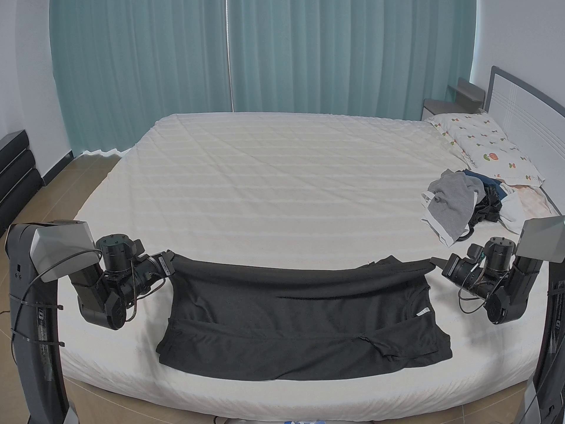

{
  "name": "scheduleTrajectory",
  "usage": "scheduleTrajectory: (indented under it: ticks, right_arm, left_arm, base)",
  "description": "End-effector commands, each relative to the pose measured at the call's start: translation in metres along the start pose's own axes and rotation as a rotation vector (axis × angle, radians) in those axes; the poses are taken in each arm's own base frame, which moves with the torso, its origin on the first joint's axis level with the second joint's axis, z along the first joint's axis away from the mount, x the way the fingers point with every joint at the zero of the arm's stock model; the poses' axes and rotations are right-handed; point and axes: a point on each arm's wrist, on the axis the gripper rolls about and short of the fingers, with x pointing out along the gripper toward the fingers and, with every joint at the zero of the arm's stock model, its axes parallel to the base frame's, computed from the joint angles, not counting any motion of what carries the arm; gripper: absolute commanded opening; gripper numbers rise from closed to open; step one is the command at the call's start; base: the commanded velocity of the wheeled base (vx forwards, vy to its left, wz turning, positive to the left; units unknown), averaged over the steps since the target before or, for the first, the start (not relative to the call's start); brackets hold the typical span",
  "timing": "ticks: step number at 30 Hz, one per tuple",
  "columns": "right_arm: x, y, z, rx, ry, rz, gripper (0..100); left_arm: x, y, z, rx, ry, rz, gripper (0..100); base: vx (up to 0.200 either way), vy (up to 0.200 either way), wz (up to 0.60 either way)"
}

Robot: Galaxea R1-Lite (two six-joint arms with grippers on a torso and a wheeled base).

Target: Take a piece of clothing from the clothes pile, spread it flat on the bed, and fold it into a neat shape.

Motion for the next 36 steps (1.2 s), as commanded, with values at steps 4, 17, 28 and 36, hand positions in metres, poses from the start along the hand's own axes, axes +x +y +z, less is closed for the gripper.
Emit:
scheduleTrajectory:
  ticks: [4, 17, 28, 36]
  right_arm:
    - [-0.012, 0.000, -0.007, -0.037, 0.026, -0.003, 0]
    - [-0.024, -0.004, -0.022, -0.141, 0.101, -0.018, 0]
    - [-0.031, -0.008, -0.037, -0.222, 0.218, -0.054, 0]
    - [-0.036, -0.010, -0.046, -0.278, 0.288, -0.068, 0]
  left_arm:
    - [-0.013, 0.004, -0.002, 0.054, 0.030, 0.000, 0]
    - [-0.040, 0.014, -0.012, 0.191, 0.137, -0.085, 0]
    - [-0.052, 0.020, -0.025, 0.292, 0.207, -0.129, 0]
    - [-0.054, 0.021, -0.039, 0.317, 0.257, -0.139, 0]
  base:
    - [0.000, 0.000, 0.00]
    - [0.000, 0.000, 0.00]
    - [0.000, 0.000, 0.00]
    - [0.000, 0.000, 0.00]
